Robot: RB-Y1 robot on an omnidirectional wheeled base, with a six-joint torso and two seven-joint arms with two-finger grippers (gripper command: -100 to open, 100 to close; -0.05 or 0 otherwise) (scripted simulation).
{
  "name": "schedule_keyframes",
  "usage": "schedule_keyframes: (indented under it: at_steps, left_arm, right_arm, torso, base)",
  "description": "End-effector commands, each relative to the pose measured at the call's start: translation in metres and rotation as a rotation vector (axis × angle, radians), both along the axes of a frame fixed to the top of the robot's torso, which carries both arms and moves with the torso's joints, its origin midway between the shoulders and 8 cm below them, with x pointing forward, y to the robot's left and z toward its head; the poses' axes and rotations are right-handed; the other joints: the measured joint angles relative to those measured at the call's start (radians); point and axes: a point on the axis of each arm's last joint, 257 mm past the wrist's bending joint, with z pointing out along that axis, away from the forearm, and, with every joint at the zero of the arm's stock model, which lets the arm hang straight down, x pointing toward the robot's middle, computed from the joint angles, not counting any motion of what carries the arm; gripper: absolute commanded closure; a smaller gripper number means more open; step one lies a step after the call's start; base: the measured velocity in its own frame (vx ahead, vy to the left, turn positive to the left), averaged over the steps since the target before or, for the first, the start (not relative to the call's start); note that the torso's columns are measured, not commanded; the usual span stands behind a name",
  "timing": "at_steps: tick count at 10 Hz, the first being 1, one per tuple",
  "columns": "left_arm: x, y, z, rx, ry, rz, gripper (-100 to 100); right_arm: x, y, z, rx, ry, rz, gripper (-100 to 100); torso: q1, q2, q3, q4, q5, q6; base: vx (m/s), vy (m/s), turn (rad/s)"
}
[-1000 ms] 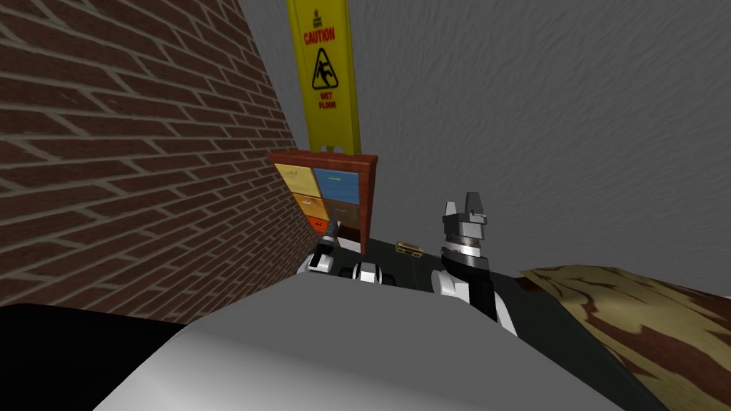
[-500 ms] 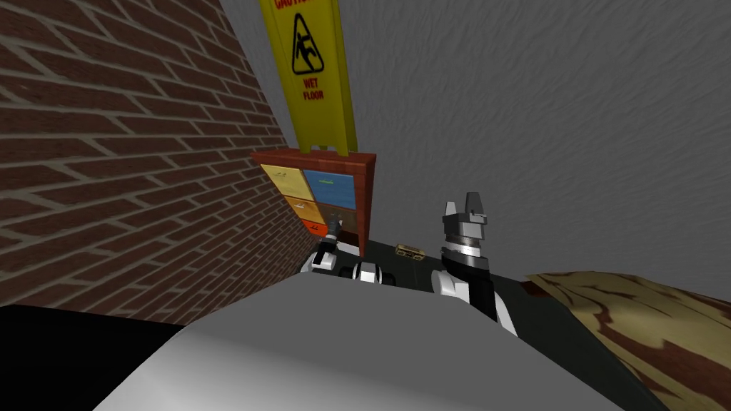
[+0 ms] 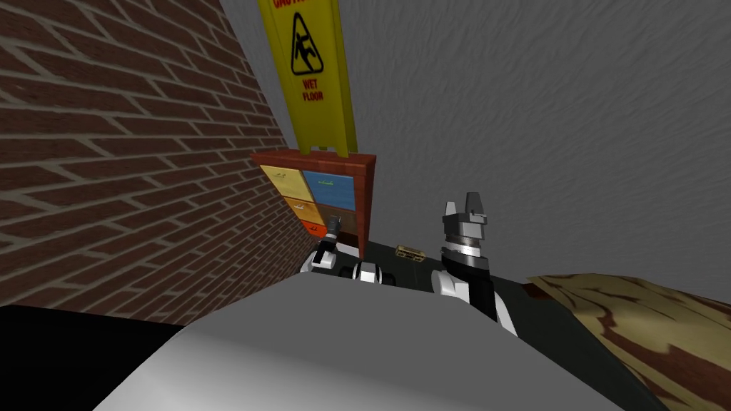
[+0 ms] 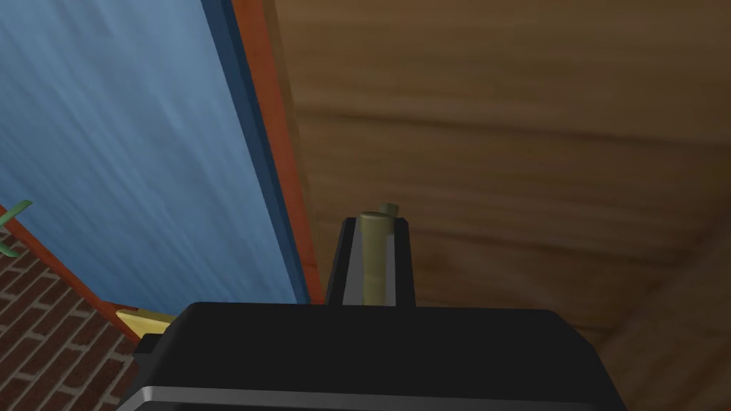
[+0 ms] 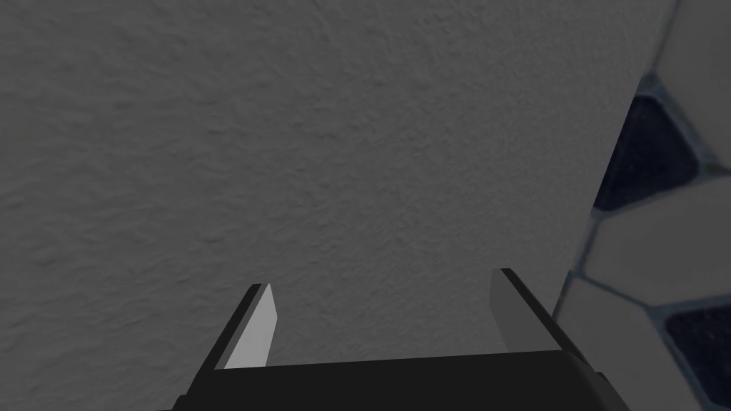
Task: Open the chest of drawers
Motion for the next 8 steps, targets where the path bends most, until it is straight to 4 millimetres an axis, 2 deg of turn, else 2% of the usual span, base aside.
schedule_keyframes:
  at_steps: [1,3,5,8]
  left_arm:
    - [-0.001,0.000,0.005,0.000,-0.002,-0.005,100]
    - [-0.002,-0.001,0.010,-0.001,-0.004,-0.009,100]
    - [-0.006,0.000,0.003,0.001,0.011,-0.010,100]
    - [-0.011,-0.001,0.009,0.000,0.000,-0.017,100]
  right_arm:
    - [0.000,0.000,0.000,0.000,0.000,0.000,0]
    - [0.000,0.000,0.000,0.000,0.000,0.000,0]
    - [0.000,0.000,0.000,0.000,0.000,0.000,0]
    - [0.000,0.000,0.000,0.000,0.000,0.000,0]
  torso:
    - [0.001,0.004,0.002,0.001,0.000,-0.001]
    - [0.000,0.004,0.002,0.003,-0.001,-0.001]
    - [-0.003,-0.003,-0.002,0.003,-0.003,0.000]
    - [0.001,0.004,0.002,0.003,-0.001,-0.002]
  base:
    - [-0.183,0.020,0.016]
    - [-0.186,0.015,0.016]
    - [-0.102,0.014,0.010]
    - [-0.202,0.036,0.018]
